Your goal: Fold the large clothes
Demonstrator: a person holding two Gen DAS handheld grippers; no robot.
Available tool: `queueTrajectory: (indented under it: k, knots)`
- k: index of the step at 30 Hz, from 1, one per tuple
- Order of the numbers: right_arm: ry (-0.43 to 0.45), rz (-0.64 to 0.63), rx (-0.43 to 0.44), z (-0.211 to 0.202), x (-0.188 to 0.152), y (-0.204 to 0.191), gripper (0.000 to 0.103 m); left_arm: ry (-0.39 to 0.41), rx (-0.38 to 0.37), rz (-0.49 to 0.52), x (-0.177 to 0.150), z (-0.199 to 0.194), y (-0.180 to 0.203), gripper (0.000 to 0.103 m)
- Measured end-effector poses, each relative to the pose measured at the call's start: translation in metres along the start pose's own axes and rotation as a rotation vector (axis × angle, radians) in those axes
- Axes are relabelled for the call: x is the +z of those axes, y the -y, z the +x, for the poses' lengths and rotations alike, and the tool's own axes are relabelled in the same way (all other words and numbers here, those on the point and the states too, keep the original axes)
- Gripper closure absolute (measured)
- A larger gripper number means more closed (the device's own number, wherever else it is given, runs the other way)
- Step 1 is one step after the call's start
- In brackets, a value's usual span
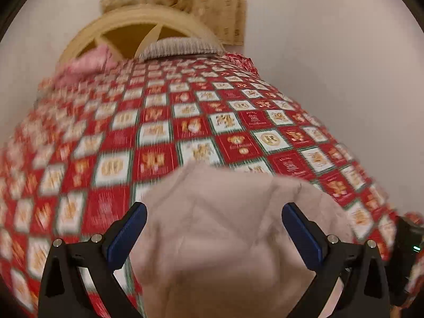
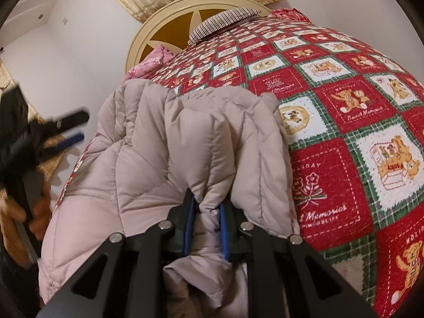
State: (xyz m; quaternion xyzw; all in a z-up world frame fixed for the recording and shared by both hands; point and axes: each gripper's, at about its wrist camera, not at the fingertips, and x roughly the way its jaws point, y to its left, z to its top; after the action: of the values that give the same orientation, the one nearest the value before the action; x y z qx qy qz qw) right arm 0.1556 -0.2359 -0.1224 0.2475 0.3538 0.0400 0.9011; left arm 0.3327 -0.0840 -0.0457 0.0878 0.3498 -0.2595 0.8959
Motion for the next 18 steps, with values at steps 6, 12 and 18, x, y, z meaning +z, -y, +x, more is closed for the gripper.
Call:
queueTrajectory:
  k: [6, 12, 18]
  knots:
    - [0.019, 0.02, 0.008, -0.003, -0.002, 0.003, 0.087, -0.175, 0.095, 0.04, 0.006, 0.088, 0.015, 0.001]
    - [0.036, 0.071, 0.058, -0.004, -0.004, 0.012, 0.086, -0.134, 0.153, 0.082, -0.011, 0.101, 0.022, 0.001]
    - [0.038, 0.056, 0.042, -0.005, -0.003, 0.009, 0.086, -0.109, 0.177, 0.091, -0.013, 0.091, 0.025, 0.001]
